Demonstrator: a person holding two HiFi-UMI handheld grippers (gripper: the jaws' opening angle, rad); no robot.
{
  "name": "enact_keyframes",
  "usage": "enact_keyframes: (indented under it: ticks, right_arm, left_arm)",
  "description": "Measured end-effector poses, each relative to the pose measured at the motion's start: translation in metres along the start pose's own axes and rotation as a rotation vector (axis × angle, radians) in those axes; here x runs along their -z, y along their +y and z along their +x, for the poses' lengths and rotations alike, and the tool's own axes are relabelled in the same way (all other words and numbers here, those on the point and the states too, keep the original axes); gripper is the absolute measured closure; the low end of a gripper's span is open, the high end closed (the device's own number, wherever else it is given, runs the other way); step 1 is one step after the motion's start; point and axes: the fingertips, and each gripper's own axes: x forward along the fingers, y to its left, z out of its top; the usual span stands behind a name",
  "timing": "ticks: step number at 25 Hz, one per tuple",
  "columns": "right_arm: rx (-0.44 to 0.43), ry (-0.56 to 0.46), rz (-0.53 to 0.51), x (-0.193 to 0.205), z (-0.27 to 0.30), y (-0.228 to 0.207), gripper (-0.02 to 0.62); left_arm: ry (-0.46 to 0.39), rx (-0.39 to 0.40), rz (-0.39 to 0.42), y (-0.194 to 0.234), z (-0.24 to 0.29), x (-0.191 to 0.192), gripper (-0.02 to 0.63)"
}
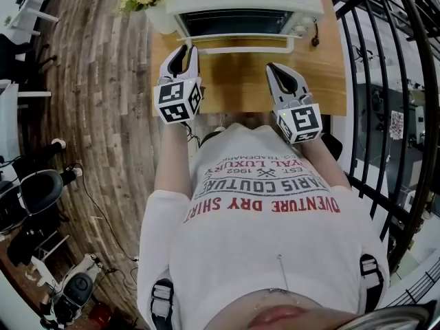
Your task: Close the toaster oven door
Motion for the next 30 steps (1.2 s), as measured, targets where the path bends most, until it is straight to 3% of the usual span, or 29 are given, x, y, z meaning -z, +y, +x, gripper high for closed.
enact_keyframes:
  ticks: [23, 30]
  right_arm:
    - [0.042, -0.022, -0.007, -0.007, -0.001, -0.011, 0.589]
    - [0.054, -0.014, -0.002, -0.005, -0.003, -0.012, 0.590]
  left_arm:
    - [-0.041, 0.017, 0.019, 0.013, 0.037, -0.034, 0.522]
    - [-0.035, 0.030, -0.014, 0.018, 0.045, -0.041, 0.518]
